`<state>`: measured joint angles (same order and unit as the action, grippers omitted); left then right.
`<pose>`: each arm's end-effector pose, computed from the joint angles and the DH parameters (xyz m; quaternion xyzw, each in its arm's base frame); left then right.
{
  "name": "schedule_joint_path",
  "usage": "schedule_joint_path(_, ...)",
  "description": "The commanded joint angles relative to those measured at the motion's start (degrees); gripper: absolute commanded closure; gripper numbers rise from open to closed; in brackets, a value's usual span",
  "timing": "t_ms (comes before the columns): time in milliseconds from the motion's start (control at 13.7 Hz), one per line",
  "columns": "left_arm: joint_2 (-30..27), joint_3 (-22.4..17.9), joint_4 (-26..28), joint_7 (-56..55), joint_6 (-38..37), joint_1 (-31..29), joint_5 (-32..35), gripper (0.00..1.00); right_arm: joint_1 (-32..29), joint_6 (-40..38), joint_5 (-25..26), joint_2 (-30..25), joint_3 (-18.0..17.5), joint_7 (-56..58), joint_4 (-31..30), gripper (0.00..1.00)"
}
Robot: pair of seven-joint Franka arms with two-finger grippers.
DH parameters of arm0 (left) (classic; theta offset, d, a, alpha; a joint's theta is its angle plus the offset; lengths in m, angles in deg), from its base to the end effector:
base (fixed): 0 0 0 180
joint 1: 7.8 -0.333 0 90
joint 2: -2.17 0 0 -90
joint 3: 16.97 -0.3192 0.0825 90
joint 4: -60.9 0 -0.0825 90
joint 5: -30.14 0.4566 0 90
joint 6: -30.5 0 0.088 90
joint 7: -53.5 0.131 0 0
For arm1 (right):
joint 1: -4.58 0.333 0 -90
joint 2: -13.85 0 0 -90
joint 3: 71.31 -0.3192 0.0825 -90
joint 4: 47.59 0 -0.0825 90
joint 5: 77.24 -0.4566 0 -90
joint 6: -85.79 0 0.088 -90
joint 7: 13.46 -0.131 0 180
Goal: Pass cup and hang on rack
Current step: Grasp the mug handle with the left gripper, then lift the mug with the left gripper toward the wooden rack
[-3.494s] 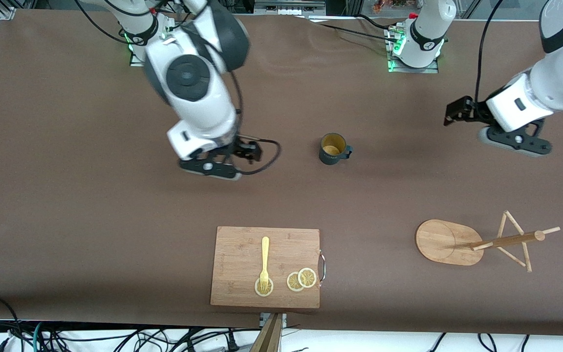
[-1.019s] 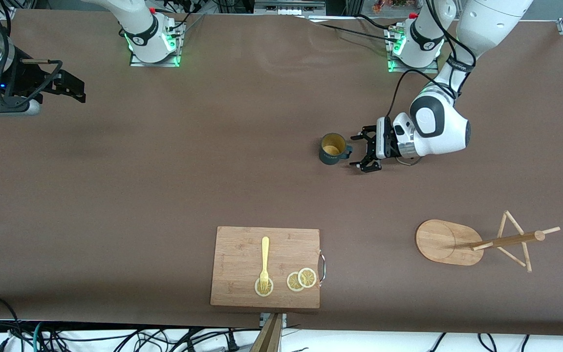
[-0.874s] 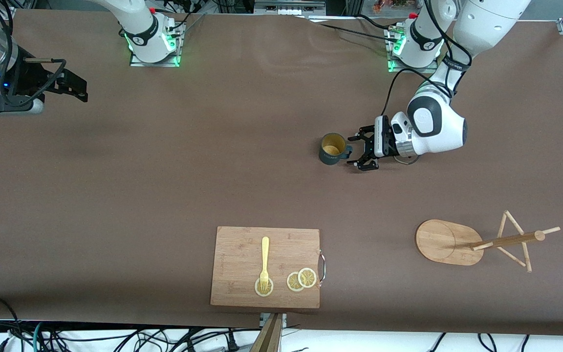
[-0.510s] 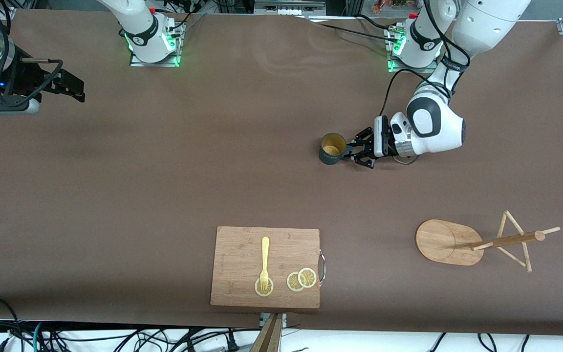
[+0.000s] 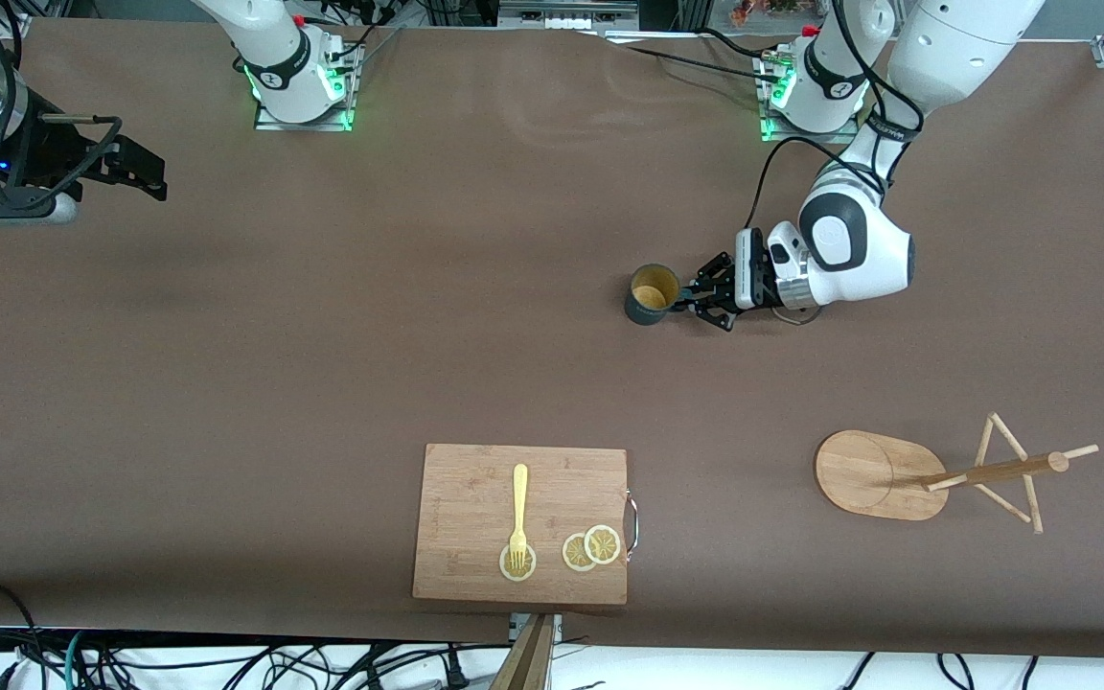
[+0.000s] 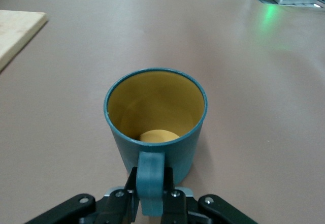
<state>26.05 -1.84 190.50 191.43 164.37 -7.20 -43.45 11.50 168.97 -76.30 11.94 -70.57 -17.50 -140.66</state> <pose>0.5141 -0.1929 0.0893 0.6426 -0.6350 0.2774 0.3269 0.5957 0.0621 0.5861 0.9974 0.0182 -0.0686 0.0141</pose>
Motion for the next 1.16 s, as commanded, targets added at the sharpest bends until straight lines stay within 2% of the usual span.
schedule_joint_path(0,-4.5,-0.3,0.2,-6.3,-4.0,-2.0,0.9,1.00,-1.2,0.4,-1.9,-0.8,-0.5,0.6,-0.6,0.00)
schedule_joint_path(218,-7.2,-0.6,-1.5,-20.5,-6.1,-5.5,13.3,1.00,-1.4,0.5,-2.0,-0.7,0.4,0.6,-0.6,0.00)
schedule_joint_path(582,-9.8,-0.8,-5.2,-43.4,-11.3,-11.1,25.8,1.00,-1.2,0.5,-2.1,-0.7,0.7,0.6,-0.6,0.00)
schedule_joint_path(801,-9.6,-0.8,-10.2,-57.5,-16.4,-13.3,31.4,1.00,-1.2,0.5,-2.3,-0.7,0.7,0.6,-0.6,0.00)
schedule_joint_path(1092,-7.9,-1.2,-18.5,-75.2,-28.3,-18.4,32.3,1.00,-1.2,0.4,-2.4,-0.7,0.7,0.6,-0.7,0.00)
